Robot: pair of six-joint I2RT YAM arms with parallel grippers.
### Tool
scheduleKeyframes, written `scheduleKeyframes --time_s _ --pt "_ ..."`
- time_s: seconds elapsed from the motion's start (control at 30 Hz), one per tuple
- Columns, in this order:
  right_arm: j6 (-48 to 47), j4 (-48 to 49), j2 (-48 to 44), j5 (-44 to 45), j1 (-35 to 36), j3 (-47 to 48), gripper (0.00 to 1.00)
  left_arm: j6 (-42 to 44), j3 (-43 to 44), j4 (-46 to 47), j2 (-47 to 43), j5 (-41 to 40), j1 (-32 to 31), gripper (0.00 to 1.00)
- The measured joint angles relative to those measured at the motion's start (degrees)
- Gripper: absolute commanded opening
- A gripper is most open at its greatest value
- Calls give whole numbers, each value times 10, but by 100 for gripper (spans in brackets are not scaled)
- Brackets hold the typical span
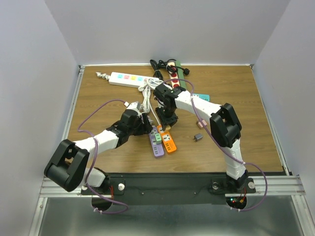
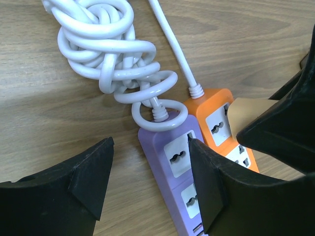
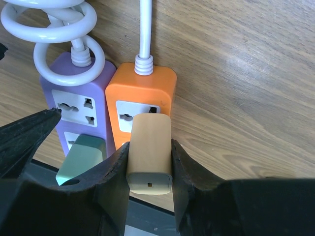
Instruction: Insert the plug
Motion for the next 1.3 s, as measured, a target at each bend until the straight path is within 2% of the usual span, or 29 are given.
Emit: scheduleKeyframes --time_s 0.5,1.3 --pt "-13 -37 32 6 1 46 1 7 -2 3 0 2 0 73" --pt "-10 -34 39 39 16 51 0 7 -2 2 0 3 0 73"
